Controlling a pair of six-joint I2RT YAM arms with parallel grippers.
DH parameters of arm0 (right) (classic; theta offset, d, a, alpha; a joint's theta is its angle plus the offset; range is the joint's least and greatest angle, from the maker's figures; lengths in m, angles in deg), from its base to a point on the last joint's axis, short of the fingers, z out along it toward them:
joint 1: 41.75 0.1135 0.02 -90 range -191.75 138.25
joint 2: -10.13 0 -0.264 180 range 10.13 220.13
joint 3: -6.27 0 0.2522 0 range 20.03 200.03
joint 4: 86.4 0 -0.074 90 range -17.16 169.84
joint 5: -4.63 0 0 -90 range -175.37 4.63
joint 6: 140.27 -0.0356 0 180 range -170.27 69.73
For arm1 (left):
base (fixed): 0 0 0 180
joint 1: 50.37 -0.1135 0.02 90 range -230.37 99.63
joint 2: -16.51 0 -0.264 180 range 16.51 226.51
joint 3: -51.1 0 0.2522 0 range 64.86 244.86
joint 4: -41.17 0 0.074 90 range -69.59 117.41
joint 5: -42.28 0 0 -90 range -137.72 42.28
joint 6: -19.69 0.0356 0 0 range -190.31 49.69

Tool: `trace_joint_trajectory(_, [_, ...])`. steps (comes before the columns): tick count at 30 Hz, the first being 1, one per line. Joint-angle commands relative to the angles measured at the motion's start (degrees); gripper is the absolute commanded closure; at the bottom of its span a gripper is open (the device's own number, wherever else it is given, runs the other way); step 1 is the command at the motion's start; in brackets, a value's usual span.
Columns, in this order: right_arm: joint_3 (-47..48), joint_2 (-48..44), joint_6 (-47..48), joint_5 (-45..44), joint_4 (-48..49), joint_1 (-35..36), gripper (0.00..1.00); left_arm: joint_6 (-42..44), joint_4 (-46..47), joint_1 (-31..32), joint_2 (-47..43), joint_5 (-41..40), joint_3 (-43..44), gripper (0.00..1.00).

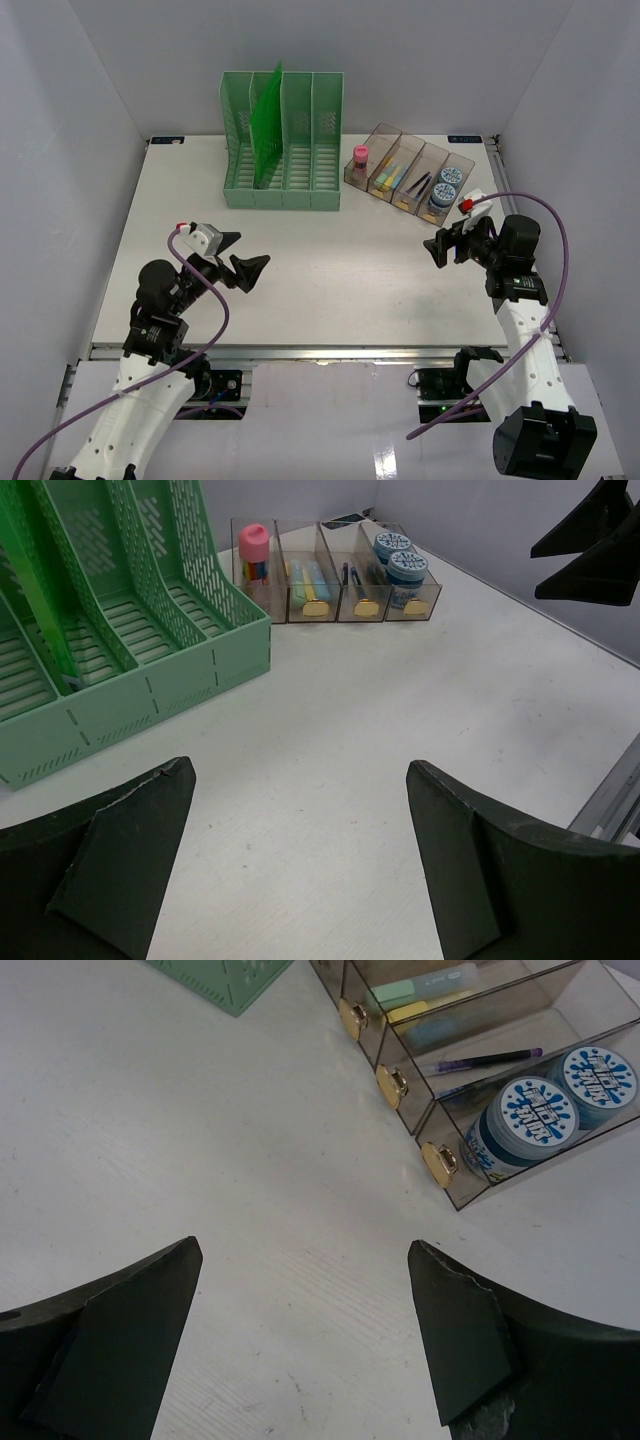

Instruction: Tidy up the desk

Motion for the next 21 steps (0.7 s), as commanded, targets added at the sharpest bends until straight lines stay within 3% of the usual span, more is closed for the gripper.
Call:
trace_joint_trajectory(1, [-0.4,-1.0,-3.6,-3.1,5.1,-0.3,0.1,0.7,-0.8,-0.1,-0.5,-1.1,-0.2,0.02])
trace_joint_trajectory(21, [-0.7,-1.3,-4.7,-4.5,5.5,-0.3,0.1,0.8,-1.0,-0.1,-0.1,-1.4,-0.1,0.02])
